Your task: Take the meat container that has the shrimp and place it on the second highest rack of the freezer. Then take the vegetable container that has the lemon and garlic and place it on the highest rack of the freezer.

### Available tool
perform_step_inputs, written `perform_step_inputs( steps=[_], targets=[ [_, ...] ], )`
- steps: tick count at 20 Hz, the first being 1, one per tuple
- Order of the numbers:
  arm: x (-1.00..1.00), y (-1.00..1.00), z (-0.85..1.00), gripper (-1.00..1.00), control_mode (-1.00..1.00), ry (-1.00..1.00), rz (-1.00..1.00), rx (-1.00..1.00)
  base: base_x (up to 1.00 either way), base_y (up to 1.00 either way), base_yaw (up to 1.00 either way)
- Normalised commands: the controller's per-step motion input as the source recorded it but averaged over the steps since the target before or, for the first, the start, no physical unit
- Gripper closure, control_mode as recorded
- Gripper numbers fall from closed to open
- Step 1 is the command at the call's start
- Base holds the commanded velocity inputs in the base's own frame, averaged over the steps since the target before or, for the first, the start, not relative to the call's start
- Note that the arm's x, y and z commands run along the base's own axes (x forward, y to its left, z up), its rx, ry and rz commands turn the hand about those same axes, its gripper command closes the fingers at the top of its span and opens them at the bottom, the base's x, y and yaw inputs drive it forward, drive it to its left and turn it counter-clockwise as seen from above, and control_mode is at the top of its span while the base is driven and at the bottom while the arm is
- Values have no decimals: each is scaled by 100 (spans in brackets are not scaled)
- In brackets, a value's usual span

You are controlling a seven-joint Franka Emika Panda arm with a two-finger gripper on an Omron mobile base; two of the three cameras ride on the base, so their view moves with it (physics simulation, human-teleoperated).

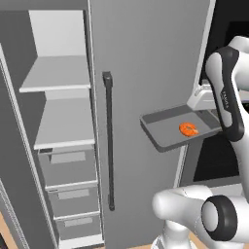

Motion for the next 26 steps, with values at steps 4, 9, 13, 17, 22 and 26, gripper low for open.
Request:
perform_step_inputs(
  steps=[4, 9, 13, 17, 22, 26],
  targets=[
    [0, 0, 0, 100, 100, 0, 0, 0, 0, 80, 0],
    [0, 0, 0, 100, 100, 0, 0, 0, 2, 55, -1],
    [0, 0, 0, 100, 100, 0, 0, 0, 13, 51, -9],
    [0, 0, 0, 100, 100, 0, 0, 0, 18, 42, -13],
    [0, 0, 0, 100, 100, 0, 0, 0, 23, 34, -20],
    [0, 0, 0, 100, 100, 0, 0, 0, 37, 25, -23]
  ],
)
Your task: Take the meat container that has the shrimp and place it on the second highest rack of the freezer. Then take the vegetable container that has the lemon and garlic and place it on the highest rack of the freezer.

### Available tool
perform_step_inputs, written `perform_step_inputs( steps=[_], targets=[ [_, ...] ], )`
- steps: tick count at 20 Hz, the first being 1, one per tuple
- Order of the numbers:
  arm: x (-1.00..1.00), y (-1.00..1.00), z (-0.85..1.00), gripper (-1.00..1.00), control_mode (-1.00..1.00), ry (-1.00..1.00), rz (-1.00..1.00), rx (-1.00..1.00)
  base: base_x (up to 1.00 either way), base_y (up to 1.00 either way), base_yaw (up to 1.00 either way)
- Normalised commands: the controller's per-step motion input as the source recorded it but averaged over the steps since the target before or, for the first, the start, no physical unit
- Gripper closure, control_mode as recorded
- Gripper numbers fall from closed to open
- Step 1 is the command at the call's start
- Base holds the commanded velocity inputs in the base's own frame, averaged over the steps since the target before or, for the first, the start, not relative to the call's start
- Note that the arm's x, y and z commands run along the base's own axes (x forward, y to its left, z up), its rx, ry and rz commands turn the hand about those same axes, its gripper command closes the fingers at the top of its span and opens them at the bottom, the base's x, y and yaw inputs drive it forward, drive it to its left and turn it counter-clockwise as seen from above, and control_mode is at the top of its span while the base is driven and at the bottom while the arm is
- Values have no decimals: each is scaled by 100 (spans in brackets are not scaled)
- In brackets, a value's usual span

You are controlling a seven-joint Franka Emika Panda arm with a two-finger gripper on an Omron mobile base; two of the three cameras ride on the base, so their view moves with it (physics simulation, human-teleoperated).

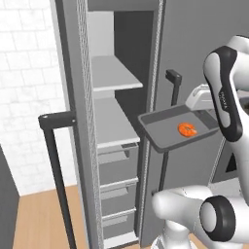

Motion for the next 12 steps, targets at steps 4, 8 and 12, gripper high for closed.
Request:
perform_step_inputs(
  steps=[4, 8, 12],
  targets=[
    [0, 0, 0, 100, 100, 0, 0, 0, 49, 20, -17],
    [0, 0, 0, 100, 100, 0, 0, 0, 11, 57, -3],
    [-7, 72, 0, 100, -100, -2, 0, 0, 0, 22, 0]
  ],
)
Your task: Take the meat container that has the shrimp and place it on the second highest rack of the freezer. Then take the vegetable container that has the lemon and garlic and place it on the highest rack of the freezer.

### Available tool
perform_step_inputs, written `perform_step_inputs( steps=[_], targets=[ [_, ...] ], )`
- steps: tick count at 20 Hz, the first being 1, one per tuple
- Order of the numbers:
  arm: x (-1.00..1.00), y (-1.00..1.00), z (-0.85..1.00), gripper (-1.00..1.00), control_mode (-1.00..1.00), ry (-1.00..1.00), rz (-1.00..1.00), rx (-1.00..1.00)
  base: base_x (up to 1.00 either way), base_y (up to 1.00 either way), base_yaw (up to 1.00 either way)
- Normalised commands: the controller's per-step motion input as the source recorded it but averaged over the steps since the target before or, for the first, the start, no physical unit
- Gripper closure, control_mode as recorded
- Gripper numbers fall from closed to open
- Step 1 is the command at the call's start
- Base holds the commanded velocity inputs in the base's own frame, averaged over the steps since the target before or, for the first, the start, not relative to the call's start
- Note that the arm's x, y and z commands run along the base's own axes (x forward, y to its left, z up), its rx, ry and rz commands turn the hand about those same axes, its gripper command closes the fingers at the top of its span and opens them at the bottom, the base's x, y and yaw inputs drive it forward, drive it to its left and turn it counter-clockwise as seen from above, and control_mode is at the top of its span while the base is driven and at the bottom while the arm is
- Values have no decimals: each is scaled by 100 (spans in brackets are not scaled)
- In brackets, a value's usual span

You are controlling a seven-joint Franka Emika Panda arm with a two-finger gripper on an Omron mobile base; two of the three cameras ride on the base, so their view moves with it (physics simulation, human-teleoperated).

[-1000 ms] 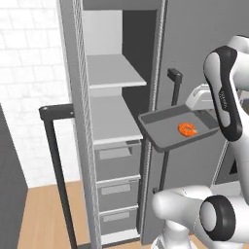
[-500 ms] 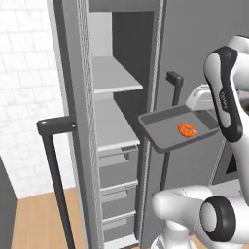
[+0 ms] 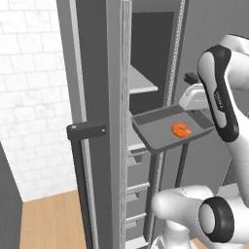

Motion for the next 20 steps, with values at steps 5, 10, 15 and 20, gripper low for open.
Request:
perform_step_inputs(
  steps=[5, 10, 15, 20],
  targets=[
    [0, 62, -31, 100, -100, 0, -27, 1, 0, 0, 0],
    [-10, 31, -70, 100, -100, 0, -57, 8, 0, 0, 0],
    [3, 13, -87, 100, -100, 0, -52, 0, 0, 0, 0],
    [28, 0, -52, 100, -100, 0, -33, 7, 0, 0, 0]
  ],
)
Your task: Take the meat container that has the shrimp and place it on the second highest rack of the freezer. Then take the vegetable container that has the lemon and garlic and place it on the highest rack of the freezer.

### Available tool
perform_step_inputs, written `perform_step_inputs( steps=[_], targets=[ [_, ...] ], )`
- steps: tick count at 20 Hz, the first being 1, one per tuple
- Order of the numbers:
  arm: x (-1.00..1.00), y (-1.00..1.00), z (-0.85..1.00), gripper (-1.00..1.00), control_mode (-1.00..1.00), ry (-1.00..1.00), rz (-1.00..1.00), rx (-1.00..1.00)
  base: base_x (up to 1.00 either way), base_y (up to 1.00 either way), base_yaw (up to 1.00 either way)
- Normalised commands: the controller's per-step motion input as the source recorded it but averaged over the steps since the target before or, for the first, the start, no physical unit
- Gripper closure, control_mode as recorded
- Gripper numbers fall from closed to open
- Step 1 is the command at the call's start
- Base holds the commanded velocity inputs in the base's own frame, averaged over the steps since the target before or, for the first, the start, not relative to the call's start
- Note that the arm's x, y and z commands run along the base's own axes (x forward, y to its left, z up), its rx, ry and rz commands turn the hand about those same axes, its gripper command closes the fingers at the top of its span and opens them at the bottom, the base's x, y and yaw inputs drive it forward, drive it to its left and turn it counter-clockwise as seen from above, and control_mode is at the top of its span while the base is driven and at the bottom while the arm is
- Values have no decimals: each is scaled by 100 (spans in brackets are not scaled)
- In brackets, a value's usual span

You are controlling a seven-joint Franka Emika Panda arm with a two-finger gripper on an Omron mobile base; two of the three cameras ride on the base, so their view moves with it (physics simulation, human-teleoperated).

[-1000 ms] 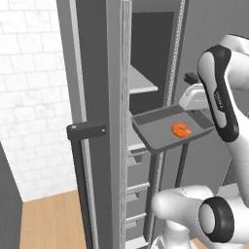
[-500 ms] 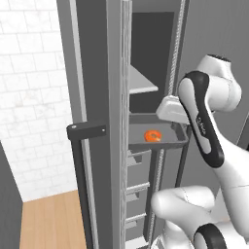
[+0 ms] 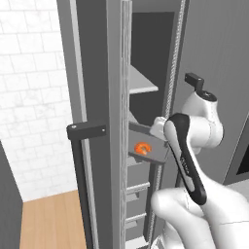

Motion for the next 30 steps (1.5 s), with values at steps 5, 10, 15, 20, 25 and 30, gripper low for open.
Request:
perform_step_inputs(
  steps=[5, 10, 15, 20, 25, 30],
  targets=[
    [45, 0, -47, 100, -100, 0, -31, 0, 0, 0, 0],
    [70, 0, -30, 100, -100, 0, -27, 12, 0, 0, 0],
    [74, 0, -9, 100, -100, 0, -16, 27, 0, 0, 0],
    [50, 27, 0, 100, -100, 0, -9, 18, 0, 0, 0],
    [32, 76, 0, 100, -100, 0, -16, -4, 0, 0, 0],
    [32, 42, 0, 100, -100, 0, -10, -4, 0, 0, 0]
  ],
)
